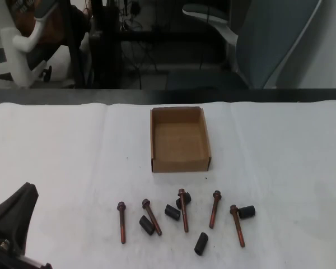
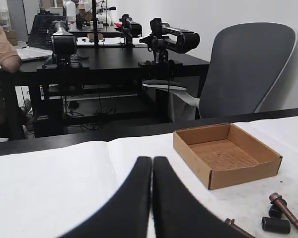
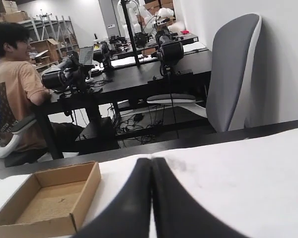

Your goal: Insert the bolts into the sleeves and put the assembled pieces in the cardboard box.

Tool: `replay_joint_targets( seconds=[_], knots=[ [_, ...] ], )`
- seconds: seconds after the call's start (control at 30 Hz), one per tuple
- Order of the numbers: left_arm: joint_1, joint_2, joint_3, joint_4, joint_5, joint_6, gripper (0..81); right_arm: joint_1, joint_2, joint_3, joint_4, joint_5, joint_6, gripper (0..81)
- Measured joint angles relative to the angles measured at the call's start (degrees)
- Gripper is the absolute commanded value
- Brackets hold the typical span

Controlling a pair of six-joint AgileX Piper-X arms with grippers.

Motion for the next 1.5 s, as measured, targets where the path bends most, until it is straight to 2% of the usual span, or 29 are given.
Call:
replay_joint_targets(
  seconds=[0.17, 0.33, 0.5, 0.53, 0.6, 0.63, 0.67, 0.73, 0.8, 0.9, 1.07, 1.17, 1.37, 1.5],
  knots=[
    [0.0, 0.0, 0.0, -0.2, 0.0, 0.0, 1.7, 0.0, 0.0, 0.0, 0.0, 0.0, 0.0, 0.4],
    [0.0, 0.0, 0.0, -0.2, 0.0, -5.5, 1.7, 0.0, 0.0, 0.0, 0.5, -1.2, 3.9, 0.4],
    [0.0, 0.0, 0.0, 0.1, 0.5, -10.1, 1.7, 0.0, 0.3, 0.0, 7.0, -10.9, 5.6, 0.4],
    [0.0, 0.0, 0.0, 0.6, 1.1, -10.7, 0.0, 0.0, 0.5, 0.0, 9.2, -12.4, 5.6, 2.7],
    [0.0, 0.0, 0.0, 1.8, 2.8, -11.3, 7.3, 0.0, 0.7, 0.0, 13.4, -13.9, 5.9, 13.7],
    [0.0, 0.0, 0.0, 2.2, 3.6, -11.3, 13.7, 0.0, 0.7, 0.0, 15.0, -14.2, 6.1, 19.9],
    [0.0, 0.1, 0.0, 2.5, 4.0, -11.3, 21.1, 0.0, 0.7, 0.0, 15.9, -14.5, 6.2, 29.7],
    [-0.2, 1.0, 0.0, 2.5, 4.5, -11.4, 36.5, 0.0, 0.7, 0.0, 17.4, -15.0, 7.6, 40.7],
    [-0.6, 2.9, -0.2, 2.7, 4.5, -11.5, 44.1, 0.0, 1.1, 0.0, 18.6, -15.4, 10.0, 42.3],
    [-1.7, 7.2, -3.3, 5.0, 3.5, -11.5, 44.1, 0.0, 3.0, -2.7, 23.0, -15.7, 12.1, 42.3],
    [-4.1, 20.1, -15.1, 11.3, -2.4, -9.7, 44.1, 0.0, 10.3, -11.2, 24.5, -15.7, 11.7, 42.3],
    [-5.7, 30.9, -22.4, 15.5, -4.4, -10.1, 44.1, 0.0, 18.2, -18.4, 26.1, -16.3, 5.1, 42.3],
    [-7.5, 52.2, -35.4, 24.7, -4.8, -13.3, 41.7, 0.0, 38.0, -32.3, 32.9, -18.4, -20.4, 42.3],
    [-8.6, 65.2, -42.5, 29.3, -4.8, -15.2, 38.8, 0.0, 52.5, -39.3, 33.9, -21.5, -34.3, 42.3]
  ],
)
